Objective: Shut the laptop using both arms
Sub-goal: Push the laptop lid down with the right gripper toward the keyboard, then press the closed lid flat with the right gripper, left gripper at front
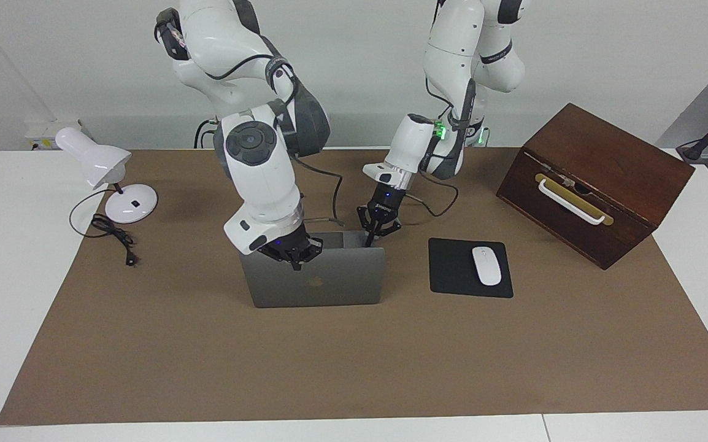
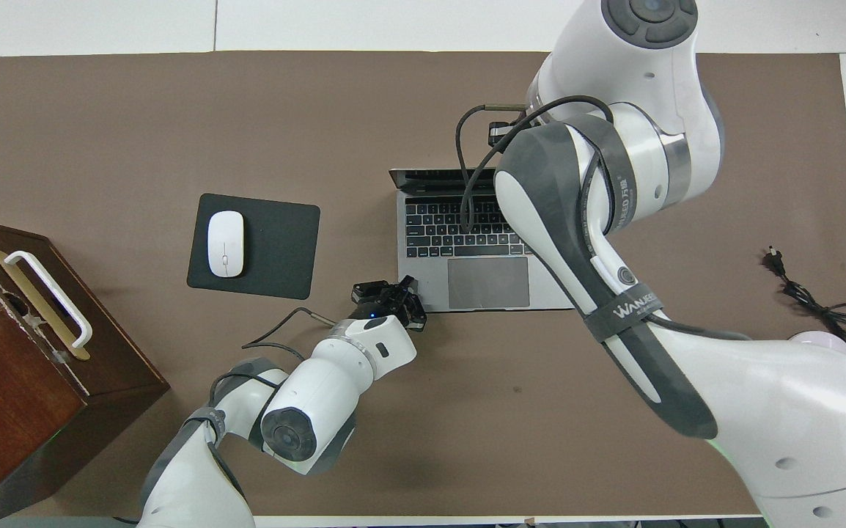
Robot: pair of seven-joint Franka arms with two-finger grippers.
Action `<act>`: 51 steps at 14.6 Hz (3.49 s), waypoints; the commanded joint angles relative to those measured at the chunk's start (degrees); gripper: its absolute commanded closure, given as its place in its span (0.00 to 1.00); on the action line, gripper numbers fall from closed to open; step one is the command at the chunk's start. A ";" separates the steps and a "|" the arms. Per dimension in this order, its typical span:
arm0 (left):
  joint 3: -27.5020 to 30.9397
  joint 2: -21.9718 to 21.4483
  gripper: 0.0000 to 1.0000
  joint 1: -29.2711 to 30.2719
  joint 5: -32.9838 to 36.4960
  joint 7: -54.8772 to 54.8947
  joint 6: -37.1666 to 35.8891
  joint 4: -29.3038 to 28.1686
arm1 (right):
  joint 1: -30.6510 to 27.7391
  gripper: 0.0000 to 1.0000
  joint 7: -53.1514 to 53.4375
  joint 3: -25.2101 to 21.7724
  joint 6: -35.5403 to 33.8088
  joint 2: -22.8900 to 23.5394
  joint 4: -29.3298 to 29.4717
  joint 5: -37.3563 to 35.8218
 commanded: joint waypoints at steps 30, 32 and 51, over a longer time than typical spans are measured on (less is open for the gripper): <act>0.54 1.72 1.00 0.23 0.97 6.35 0.91 -2.55 | -0.61 1.00 -6.09 0.88 13.02 -3.81 -23.55 5.90; 0.54 1.72 1.00 0.23 0.97 6.35 0.91 -2.46 | -0.61 1.00 -6.09 0.88 13.46 -4.08 -24.00 5.81; 0.54 1.72 1.00 0.67 0.97 6.17 0.91 -2.46 | -1.31 1.00 -5.83 0.88 13.56 -5.48 -24.79 5.90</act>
